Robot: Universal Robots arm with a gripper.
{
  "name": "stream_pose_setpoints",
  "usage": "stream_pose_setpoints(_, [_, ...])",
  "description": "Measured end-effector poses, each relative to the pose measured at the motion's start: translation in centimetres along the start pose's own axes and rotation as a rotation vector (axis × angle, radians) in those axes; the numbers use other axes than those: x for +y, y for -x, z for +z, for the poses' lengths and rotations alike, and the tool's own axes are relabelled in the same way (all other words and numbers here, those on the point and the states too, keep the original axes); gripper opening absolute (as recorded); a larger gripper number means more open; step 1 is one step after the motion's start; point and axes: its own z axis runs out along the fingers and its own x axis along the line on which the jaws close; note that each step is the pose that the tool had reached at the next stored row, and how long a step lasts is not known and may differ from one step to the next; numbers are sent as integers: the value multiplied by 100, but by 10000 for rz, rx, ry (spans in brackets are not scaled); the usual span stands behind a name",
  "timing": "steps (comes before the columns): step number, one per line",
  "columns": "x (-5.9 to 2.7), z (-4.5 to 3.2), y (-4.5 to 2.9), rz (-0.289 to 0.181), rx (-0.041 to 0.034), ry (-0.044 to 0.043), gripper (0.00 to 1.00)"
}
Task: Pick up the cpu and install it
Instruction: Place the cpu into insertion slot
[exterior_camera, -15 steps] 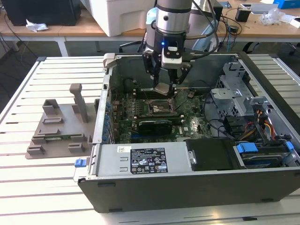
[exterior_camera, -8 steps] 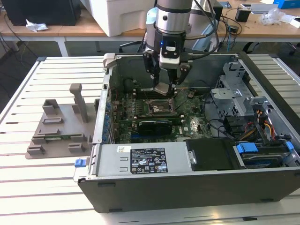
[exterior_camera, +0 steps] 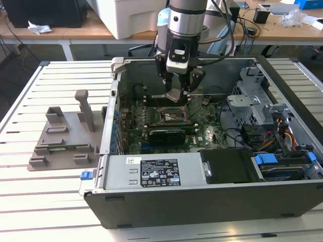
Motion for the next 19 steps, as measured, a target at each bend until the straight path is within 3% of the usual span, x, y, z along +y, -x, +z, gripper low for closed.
stream_pose_setpoints(10, [0,0,0,1168,73,10,55])
stream_pose_setpoints(19, [0,0,0,2628,159,19,55])
